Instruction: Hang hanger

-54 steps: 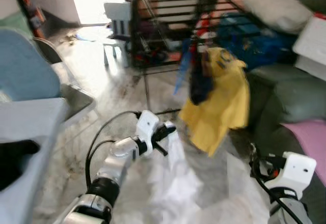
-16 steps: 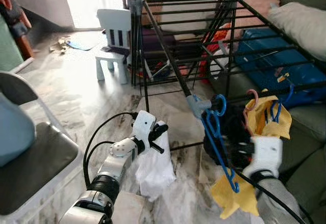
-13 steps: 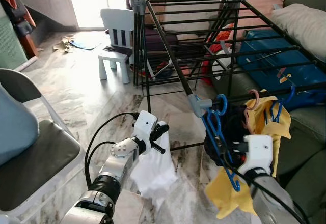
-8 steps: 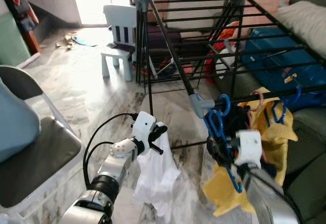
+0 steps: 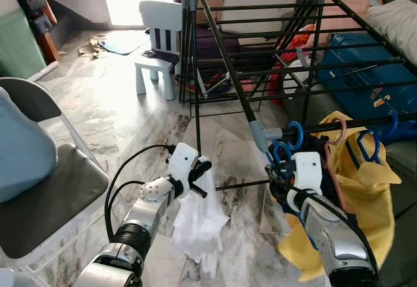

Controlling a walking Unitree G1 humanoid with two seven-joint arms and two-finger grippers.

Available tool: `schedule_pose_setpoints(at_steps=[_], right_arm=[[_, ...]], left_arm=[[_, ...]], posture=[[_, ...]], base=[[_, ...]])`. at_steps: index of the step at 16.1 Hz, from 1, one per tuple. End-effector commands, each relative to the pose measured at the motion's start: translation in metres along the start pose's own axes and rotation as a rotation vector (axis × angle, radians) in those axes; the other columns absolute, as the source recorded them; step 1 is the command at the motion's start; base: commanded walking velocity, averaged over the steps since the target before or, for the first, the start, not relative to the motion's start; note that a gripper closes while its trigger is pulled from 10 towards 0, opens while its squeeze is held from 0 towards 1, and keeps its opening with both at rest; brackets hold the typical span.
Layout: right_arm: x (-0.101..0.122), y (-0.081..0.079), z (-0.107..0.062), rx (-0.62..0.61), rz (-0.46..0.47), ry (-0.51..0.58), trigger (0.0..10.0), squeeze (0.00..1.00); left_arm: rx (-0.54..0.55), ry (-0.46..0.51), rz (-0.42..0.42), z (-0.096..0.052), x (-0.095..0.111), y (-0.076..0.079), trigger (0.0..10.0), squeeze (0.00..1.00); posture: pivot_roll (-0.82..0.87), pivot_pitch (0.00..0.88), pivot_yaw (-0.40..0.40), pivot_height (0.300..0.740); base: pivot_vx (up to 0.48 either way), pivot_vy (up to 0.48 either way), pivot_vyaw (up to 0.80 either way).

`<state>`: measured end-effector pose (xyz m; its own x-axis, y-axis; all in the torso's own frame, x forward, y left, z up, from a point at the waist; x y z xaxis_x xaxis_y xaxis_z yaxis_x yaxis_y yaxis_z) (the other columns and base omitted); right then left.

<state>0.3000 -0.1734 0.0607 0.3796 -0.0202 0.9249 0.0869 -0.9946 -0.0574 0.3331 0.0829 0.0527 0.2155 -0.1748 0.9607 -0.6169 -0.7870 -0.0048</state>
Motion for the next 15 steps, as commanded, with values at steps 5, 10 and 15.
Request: schedule_pose_setpoints(at_steps=[5, 10, 15], right_arm=[[-0.0016, 0.0063, 0.0004, -0.047, -0.01, -0.014, 0.0, 0.0], [-0.0042, 0.0061, -0.0041, -0.052, -0.038, -0.025, 0.0, 0.0], [-0.0054, 0.009, -0.0046, -0.056, -0.042, -0.041, 10.0, 0.0]], left_arm=[[-0.016, 0.003, 0.032, 0.0042, 0.0065, 0.0028, 10.0, 0.0], [-0.026, -0.016, 0.037, 0.004, 0.0027, 0.0049, 10.0, 0.0], [-0.032, -0.024, 0.043, 0.0045, 0.0016, 0.0064, 10.0, 0.0]], posture=[[-0.02, 0.0, -0.04, 0.74], [-0.03, 0.0, -0.04, 0.74], [-0.03, 0.0, -0.04, 0.74]], base=[[0.0, 0.0, 0.0], [0.0, 0.0, 0.0], [0.0, 0.0, 0.0]])
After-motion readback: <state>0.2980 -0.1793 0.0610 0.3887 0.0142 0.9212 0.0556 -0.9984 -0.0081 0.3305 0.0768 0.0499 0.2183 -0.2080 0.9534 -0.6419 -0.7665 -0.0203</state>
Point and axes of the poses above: a point about 5 cm out from each wrist's last joint towards the gripper, its own z axis pointing out of the wrist towards the gripper, its own x axis along the axis of the wrist's last joint, y = z × x, the point moved 1 cm from there along z, pointing out of the wrist towards the gripper, and after that the axes turned 1 degree about z, right-handed, at the moved point
